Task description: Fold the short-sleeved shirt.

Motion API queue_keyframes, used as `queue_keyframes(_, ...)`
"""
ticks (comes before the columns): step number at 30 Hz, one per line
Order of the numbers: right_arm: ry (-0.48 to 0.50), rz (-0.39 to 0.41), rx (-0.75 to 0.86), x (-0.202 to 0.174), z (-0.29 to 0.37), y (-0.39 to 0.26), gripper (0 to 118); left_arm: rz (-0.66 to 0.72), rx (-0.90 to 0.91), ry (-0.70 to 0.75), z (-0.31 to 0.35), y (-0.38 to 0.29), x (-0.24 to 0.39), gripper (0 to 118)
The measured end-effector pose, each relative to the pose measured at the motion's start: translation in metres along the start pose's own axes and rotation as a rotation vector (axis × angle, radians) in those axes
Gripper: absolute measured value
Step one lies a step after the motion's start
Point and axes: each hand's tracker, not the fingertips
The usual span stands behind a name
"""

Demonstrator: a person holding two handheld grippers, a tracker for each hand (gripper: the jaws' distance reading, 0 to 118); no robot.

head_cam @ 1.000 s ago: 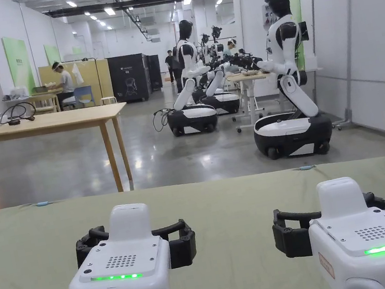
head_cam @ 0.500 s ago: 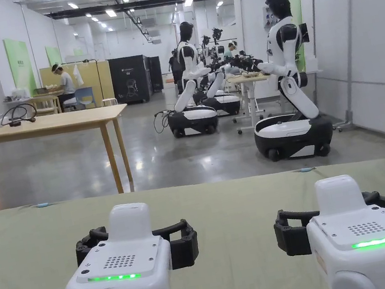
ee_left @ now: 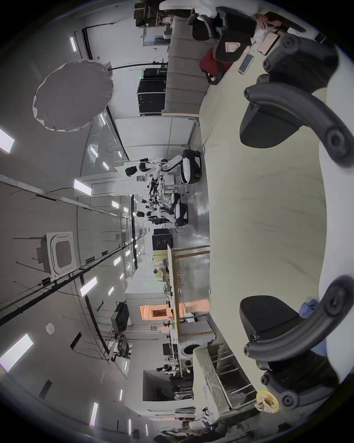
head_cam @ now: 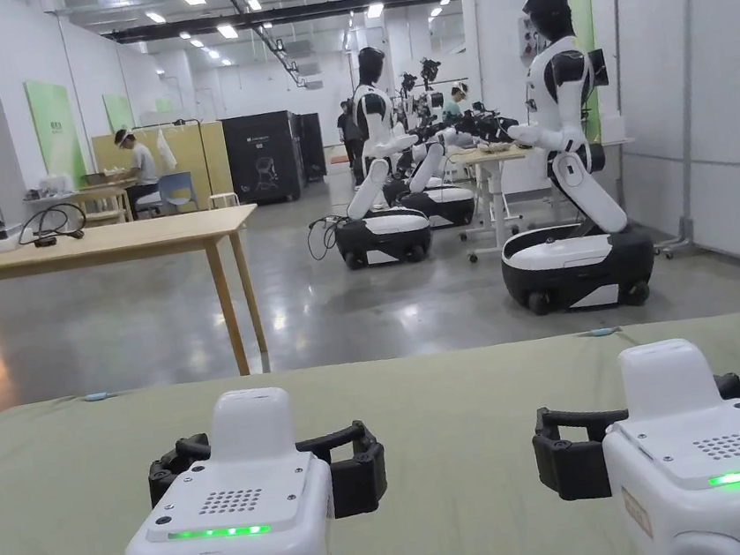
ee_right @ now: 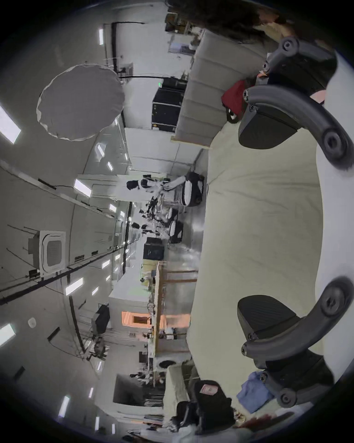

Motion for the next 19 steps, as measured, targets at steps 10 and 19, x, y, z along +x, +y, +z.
queue_keyframes(10,0.008,-0.030,0.020,0.008,0.006,0.007,118,0.005,-0.010,-0.001,0.000,0.000,-0.003,118)
queue_keyframes(19,0.022,-0.064,0.002,0.007,0.008,0.013,118,0.008,-0.014,-0.013,0.001,0.000,-0.001,118)
